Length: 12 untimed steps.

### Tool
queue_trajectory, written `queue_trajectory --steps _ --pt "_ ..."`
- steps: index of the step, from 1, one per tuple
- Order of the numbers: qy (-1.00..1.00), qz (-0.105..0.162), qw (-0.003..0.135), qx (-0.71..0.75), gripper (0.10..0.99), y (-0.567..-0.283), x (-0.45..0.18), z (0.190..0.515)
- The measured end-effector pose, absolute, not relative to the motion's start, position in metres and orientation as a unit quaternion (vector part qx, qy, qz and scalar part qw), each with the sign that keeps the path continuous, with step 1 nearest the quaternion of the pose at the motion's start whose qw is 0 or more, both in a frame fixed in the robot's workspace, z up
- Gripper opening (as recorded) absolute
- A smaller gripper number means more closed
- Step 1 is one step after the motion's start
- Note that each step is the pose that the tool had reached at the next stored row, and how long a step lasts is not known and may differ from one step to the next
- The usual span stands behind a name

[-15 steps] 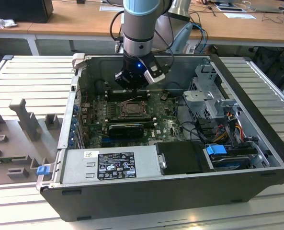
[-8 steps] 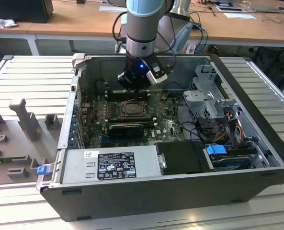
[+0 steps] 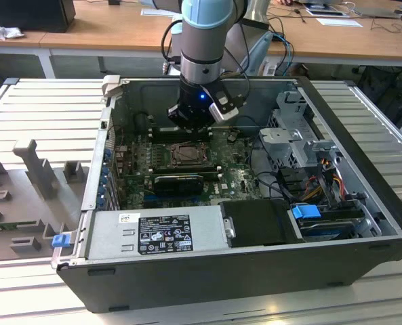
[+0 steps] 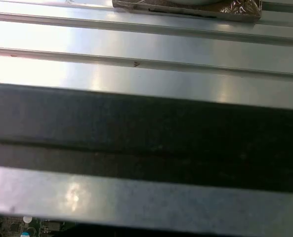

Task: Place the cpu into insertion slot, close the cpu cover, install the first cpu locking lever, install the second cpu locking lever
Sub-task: 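Install the first cpu locking lever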

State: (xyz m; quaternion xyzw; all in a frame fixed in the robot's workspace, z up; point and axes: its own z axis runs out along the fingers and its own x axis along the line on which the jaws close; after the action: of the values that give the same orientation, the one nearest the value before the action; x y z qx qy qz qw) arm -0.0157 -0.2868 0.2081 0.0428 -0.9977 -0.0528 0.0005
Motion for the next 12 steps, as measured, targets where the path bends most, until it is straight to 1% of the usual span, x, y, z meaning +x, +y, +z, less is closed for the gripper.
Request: queue_trajectory --steps 4,12 --pt "-0.998 -0.053 0.000 0.043 0.106 -0.2868 -0.0151 0.2058" --pt "-0.998 -0.043 0.001 0.043 0.106 -0.2869 -0.0152 0.2034"
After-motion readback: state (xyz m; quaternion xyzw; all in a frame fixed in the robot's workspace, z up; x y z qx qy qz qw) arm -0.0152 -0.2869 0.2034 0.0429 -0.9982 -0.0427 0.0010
